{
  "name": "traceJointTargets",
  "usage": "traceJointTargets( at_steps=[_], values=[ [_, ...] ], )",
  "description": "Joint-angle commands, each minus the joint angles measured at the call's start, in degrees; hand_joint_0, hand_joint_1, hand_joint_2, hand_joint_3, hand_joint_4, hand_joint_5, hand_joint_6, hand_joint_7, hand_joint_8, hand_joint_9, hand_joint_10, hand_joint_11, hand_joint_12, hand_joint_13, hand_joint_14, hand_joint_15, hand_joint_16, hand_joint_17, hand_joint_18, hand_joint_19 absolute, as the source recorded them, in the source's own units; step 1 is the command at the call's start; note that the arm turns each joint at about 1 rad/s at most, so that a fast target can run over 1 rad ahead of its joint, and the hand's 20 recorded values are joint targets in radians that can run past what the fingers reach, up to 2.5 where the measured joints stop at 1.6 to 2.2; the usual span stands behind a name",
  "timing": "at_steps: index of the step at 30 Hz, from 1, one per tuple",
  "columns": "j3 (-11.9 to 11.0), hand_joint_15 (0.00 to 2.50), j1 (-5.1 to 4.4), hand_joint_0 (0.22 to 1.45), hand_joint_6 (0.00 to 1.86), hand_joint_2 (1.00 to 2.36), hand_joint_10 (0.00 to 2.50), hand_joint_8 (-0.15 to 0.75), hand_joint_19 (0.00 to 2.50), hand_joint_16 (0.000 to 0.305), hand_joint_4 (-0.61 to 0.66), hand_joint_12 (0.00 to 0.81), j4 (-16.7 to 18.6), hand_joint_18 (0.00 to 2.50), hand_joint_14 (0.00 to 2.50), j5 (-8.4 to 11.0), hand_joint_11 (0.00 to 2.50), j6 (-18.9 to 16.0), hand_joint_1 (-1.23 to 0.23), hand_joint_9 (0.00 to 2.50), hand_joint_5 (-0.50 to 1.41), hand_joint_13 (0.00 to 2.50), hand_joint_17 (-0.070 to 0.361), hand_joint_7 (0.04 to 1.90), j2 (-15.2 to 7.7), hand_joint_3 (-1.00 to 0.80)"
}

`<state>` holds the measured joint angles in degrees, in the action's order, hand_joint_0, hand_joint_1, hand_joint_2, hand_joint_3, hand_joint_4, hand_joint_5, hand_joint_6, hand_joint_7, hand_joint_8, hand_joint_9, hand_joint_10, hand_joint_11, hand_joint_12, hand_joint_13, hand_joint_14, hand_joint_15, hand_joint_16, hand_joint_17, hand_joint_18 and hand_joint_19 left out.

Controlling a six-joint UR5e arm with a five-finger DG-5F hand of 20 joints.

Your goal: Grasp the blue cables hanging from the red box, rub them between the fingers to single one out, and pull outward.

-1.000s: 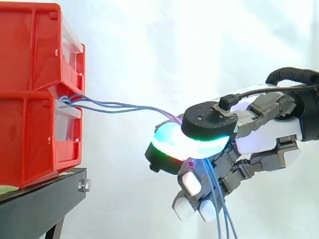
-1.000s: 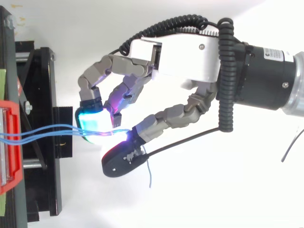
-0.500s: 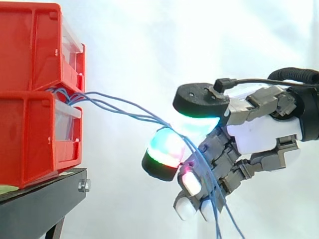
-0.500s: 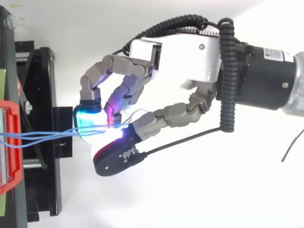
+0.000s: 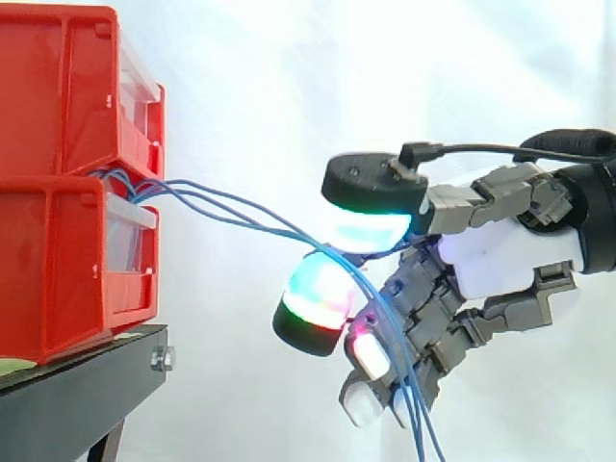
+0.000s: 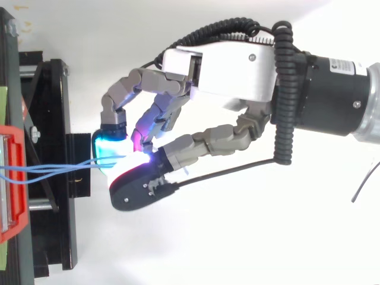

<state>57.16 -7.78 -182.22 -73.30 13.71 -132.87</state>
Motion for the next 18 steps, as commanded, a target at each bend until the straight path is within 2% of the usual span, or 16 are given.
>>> traceJointTargets(
  at_steps=[1, 8, 18],
  values=[
    [0.1, 0.43, 0.04, 0.58, 0.85, 1.01, 0.02, 0.299, 0.54, 0.053, 0.05, 0.382, -0.1, 0.79, 0.02, -0.08, 0.63, 0.0, -0.63, 0.97, -0.17, 0.83, 0.119, 0.94, 0.3, -0.32],
    [0.1, 0.40, 0.04, 0.60, 0.90, 1.01, 0.02, 0.326, 0.49, 0.060, 0.06, 0.413, -0.9, 0.85, 0.01, -0.08, 0.63, 0.0, -0.69, 0.99, -0.17, 0.84, 0.135, 0.91, 0.7, -0.12],
    [0.1, 0.40, 0.31, 0.68, 0.89, 1.02, 0.02, 0.288, 0.50, 0.051, -0.03, 0.378, -1.6, 0.77, 0.02, -0.08, 0.64, 0.0, -0.84, 0.95, -0.18, 0.79, 0.115, 0.97, 0.8, -0.18]
  ],
)
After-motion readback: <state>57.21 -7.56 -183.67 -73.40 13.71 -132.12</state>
